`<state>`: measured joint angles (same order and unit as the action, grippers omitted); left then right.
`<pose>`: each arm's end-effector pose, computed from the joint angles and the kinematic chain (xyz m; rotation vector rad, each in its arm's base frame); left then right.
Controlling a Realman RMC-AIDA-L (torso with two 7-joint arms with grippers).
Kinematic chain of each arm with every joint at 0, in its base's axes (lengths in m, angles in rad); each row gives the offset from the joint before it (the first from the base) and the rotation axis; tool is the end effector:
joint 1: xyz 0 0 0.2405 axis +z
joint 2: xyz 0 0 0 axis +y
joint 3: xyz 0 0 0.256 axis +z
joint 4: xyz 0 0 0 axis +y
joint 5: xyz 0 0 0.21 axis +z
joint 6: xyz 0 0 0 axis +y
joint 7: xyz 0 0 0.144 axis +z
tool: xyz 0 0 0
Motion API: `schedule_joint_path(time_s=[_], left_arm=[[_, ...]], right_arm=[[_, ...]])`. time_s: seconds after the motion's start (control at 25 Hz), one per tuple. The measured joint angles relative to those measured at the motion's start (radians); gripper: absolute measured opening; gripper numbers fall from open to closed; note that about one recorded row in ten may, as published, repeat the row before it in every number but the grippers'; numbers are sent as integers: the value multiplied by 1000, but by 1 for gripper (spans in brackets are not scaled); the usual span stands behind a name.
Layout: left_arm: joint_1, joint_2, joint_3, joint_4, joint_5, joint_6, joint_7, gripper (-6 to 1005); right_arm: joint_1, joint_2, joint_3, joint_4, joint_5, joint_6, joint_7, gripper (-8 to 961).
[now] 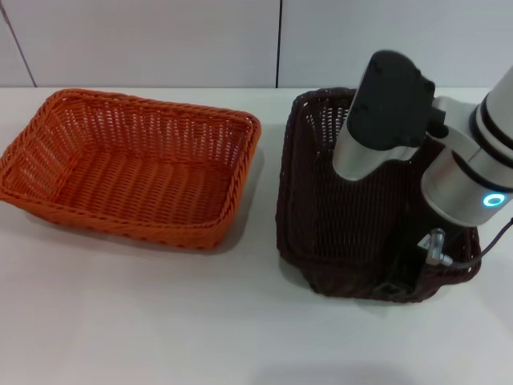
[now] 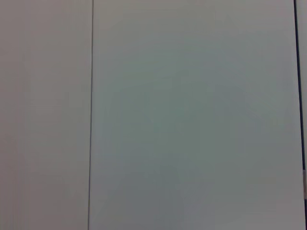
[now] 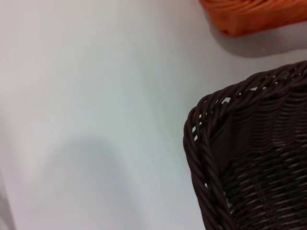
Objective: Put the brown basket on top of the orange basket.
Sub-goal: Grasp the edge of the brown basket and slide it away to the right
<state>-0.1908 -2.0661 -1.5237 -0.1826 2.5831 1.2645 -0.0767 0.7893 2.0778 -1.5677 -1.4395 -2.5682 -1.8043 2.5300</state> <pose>-0.4175 0.2474 0.0677 -1.0993 -0.5778 -0.5060 0.1043 0.3323 -0.0177 -2.8308 0.4717 -0.8088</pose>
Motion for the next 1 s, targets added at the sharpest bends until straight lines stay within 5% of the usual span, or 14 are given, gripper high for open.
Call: schedule_joint_path(time_s=[0.36, 1.0], left_arm=[[2, -3, 7, 0, 1, 0, 0, 741], [-2, -3, 8, 0, 0, -4, -3, 741]], right_arm=[[38, -3, 6, -191, -55, -83, 48, 231], [119, -1, 13, -302, -153, -152, 82, 182]])
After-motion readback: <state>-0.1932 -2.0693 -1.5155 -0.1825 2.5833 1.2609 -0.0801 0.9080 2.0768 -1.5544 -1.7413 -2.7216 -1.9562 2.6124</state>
